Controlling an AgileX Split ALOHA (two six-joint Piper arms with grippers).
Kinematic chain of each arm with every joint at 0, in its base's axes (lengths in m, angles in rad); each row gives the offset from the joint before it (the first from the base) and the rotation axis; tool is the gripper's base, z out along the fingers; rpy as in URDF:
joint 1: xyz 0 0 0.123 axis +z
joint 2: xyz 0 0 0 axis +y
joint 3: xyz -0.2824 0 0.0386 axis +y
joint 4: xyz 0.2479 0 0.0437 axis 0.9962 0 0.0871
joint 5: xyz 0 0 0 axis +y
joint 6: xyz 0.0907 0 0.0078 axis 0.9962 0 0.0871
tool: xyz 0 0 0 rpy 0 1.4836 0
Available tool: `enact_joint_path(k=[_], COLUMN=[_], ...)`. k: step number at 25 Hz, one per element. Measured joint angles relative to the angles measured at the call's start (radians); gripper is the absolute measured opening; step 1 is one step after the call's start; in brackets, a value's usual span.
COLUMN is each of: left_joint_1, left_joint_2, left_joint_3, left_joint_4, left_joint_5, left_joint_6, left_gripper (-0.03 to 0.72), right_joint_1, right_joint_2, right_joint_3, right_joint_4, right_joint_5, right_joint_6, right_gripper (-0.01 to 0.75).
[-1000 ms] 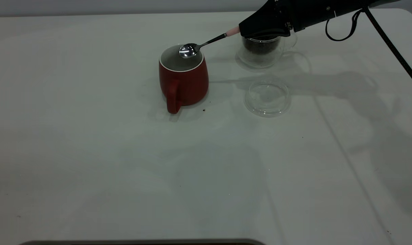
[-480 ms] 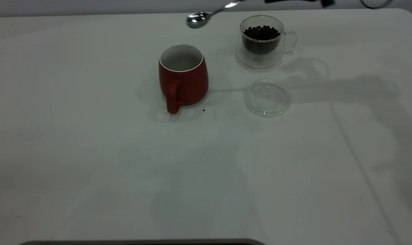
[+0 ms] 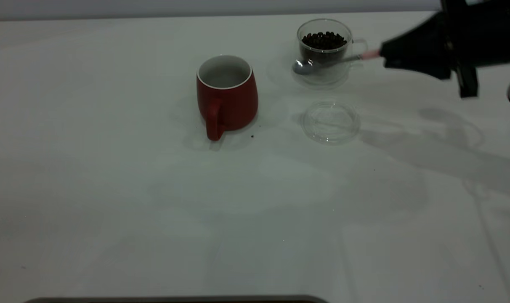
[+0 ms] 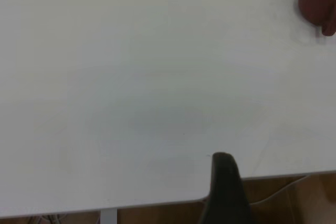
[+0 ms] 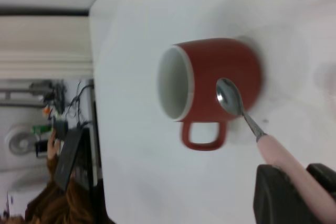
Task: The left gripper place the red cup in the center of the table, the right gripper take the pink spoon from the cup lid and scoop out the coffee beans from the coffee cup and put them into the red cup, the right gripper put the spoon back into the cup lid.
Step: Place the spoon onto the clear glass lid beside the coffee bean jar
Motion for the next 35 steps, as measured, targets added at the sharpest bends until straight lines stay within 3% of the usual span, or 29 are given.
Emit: enact_joint_path(k=[11,21,35], left_joint_1=[0.000,0.000,0.000], left_joint_2=[0.000,0.000,0.000], left_joint_3=[0.000,0.000,0.000], left_joint_4=[0.000,0.000,0.000], left_joint_5=[0.000,0.000,0.000], left_joint_6=[-0.001,-0.001,0.000], left_gripper=[0.588,0.588,0.588], right_joint_1=[-0.077,-0.076,-0.028], right_joint_2=[0.213,0.300,0.321], right_joint_3=[-0.045,-0.147,-0.152], right_joint_4=[0.025,0.028,0.031], right_joint_5=[-0.007,0.008,0.021], right_joint_6=[-0.021,-0.028,-0.054], right_gripper=[0.110,0.110,0.110])
